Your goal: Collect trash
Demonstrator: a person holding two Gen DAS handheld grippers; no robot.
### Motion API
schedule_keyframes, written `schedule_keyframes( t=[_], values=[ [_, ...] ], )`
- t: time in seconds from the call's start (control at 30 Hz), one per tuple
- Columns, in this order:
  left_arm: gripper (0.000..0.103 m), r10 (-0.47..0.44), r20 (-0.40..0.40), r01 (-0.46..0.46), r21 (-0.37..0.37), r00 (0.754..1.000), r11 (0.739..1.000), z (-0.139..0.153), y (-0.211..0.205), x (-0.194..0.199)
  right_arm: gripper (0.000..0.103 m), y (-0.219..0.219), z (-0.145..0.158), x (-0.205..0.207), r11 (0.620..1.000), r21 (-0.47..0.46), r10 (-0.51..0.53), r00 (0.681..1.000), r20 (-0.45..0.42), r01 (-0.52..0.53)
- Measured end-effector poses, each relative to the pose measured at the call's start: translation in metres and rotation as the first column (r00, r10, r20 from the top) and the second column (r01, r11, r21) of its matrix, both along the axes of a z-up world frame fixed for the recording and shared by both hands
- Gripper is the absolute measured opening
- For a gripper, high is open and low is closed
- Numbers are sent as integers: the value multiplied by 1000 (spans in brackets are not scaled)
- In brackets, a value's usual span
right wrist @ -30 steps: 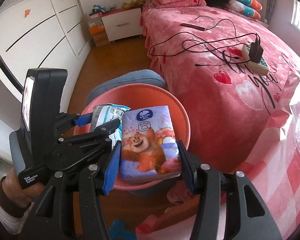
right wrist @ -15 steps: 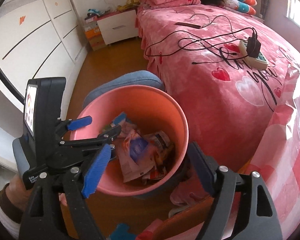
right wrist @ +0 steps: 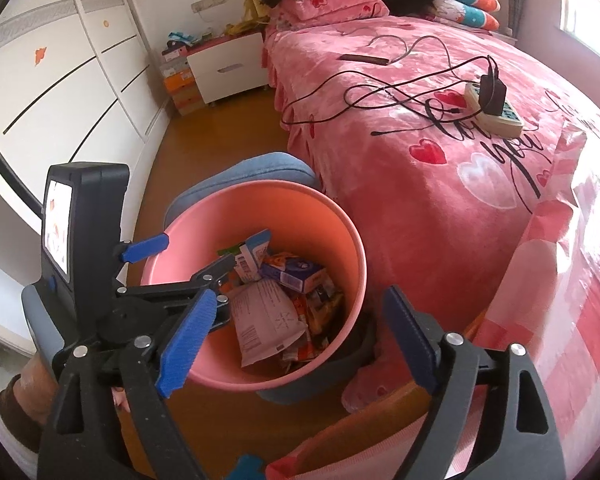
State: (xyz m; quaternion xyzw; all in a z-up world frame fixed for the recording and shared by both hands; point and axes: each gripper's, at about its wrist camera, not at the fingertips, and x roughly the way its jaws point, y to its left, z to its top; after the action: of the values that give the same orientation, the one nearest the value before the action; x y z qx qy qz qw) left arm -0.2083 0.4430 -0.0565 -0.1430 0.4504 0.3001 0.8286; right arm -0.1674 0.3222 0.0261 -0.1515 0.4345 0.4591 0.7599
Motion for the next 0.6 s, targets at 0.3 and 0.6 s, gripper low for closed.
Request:
schedule_keyframes(
  t=[0.3,0.6],
  values=[
    [83,-3,9,2,26,1000,1000,11,-8,0,87,-16,10,-1,999,19,-29,1000,10,29],
    [83,-14,25,12,62,1000,998,30,-21,4,87,-42,16,6,996,48,-78,997,-10,79]
  ],
)
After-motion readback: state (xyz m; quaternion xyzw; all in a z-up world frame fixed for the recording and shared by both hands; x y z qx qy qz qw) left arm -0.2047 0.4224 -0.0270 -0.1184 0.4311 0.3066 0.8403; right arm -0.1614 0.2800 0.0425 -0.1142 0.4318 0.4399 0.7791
